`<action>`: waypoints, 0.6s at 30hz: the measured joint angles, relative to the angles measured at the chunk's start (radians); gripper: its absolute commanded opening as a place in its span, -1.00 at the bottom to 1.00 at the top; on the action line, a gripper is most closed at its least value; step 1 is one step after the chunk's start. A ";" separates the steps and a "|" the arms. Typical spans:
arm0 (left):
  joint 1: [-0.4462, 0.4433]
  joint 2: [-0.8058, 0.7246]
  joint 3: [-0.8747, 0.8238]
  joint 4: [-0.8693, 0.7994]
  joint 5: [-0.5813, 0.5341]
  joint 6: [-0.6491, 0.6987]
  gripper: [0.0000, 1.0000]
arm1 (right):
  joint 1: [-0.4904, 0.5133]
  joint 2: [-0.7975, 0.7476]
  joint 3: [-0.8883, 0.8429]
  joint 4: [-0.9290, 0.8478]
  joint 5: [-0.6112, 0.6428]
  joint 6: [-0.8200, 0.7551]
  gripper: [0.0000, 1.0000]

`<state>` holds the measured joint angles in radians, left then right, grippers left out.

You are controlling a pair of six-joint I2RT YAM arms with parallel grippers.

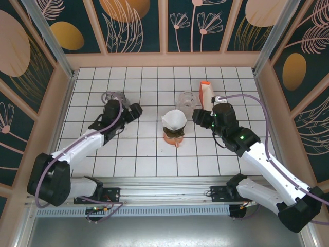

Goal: Place the coffee filter in the dripper

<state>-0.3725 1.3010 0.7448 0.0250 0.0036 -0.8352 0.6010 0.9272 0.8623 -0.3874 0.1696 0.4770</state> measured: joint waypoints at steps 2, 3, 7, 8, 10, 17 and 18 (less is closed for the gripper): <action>0.048 -0.008 0.000 -0.006 -0.020 0.000 0.80 | -0.004 0.000 -0.005 0.011 -0.010 0.000 0.36; 0.074 -0.015 0.000 -0.009 -0.033 -0.001 0.78 | -0.005 0.000 -0.006 0.018 -0.014 0.000 0.36; 0.144 -0.053 0.002 -0.014 -0.066 -0.011 0.67 | -0.011 0.000 -0.012 0.050 -0.033 -0.003 0.36; 0.161 -0.058 0.004 -0.013 -0.067 -0.014 0.61 | -0.013 0.000 -0.015 0.060 -0.039 -0.004 0.36; 0.198 -0.056 0.013 -0.006 -0.072 -0.020 0.51 | -0.017 0.000 -0.024 0.076 -0.049 -0.005 0.36; 0.329 0.114 0.134 0.068 -0.066 -0.021 0.45 | -0.037 -0.006 -0.074 0.119 -0.092 -0.004 0.36; 0.352 0.163 0.174 0.073 -0.056 -0.015 0.45 | -0.039 -0.009 -0.080 0.122 -0.095 -0.004 0.36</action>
<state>-0.0208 1.4639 0.9192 0.0978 -0.0528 -0.8505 0.5621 0.9180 0.7826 -0.2653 0.0742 0.4732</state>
